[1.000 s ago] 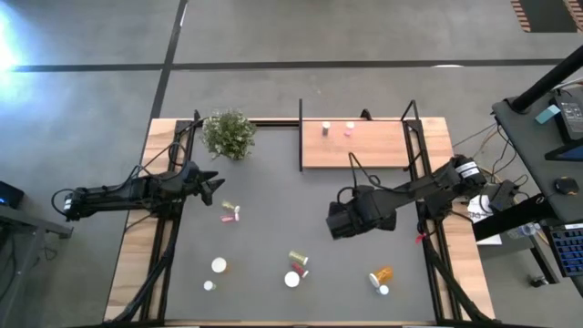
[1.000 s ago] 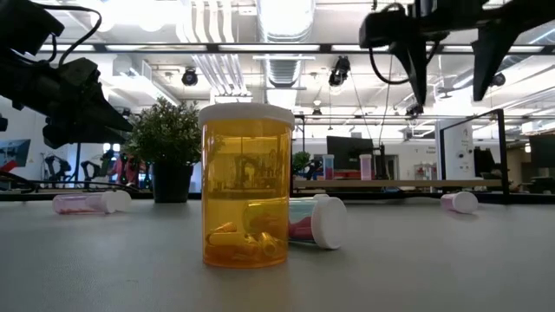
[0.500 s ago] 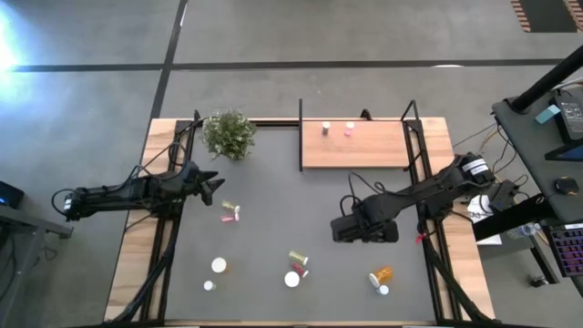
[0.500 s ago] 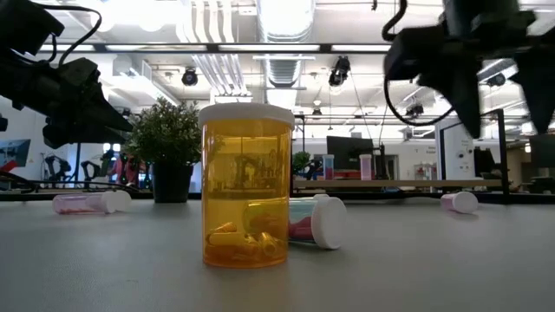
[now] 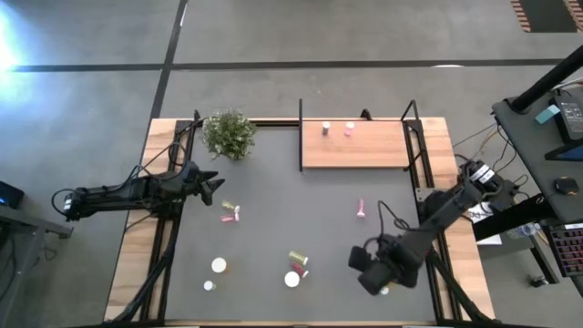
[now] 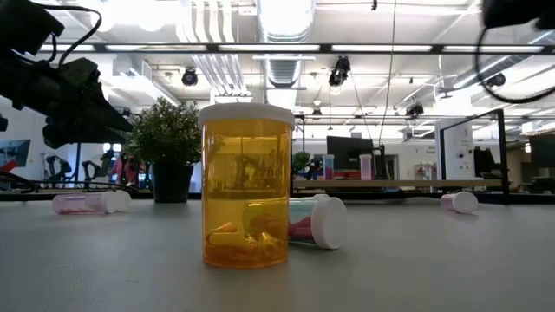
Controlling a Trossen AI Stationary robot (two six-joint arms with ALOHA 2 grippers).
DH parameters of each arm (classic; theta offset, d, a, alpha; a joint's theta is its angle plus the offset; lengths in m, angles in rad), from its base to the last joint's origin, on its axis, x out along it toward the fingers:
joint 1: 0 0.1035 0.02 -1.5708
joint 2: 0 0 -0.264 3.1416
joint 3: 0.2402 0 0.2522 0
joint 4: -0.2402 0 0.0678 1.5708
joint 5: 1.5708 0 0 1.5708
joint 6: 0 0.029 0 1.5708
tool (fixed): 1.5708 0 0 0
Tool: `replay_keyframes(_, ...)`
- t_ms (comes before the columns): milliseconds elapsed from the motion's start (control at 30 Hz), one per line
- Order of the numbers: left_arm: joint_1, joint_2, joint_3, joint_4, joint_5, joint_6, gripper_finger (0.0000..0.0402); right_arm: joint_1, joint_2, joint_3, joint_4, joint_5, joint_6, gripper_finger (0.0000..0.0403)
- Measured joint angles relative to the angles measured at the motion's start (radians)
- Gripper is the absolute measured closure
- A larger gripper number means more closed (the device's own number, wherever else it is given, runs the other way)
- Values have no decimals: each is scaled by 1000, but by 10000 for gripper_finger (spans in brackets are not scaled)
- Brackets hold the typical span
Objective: Pick and place medicine bottles onto shelf by color
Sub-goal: Put the right blue pill bottle on the shelf aligned with the other blue pill bottle
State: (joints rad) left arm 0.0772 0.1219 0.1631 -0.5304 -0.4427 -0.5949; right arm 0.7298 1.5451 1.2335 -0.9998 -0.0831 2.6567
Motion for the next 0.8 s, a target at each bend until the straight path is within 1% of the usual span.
replay_keyframes(100, 0, 0, 0, 0, 0, 0, 197, 48, 15, 0, 42, 7, 91, 141)
replay_keyframes(200, 0, 0, 0, 0, 0, 0, 197, 79, 36, 0, 77, 16, 148, 140)
replay_keyframes(300, 0, 0, 0, 0, 0, 0, 197, 93, 60, 0, 110, 28, 171, 141)
replay_keyframes(467, 0, 0, 0, 0, 0, 0, 197, 102, 82, 2, 116, 24, 201, 142)
replay_keyframes(800, 0, 0, 0, 0, 0, 0, 197, 110, 51, 2, 115, 24, 213, 142)
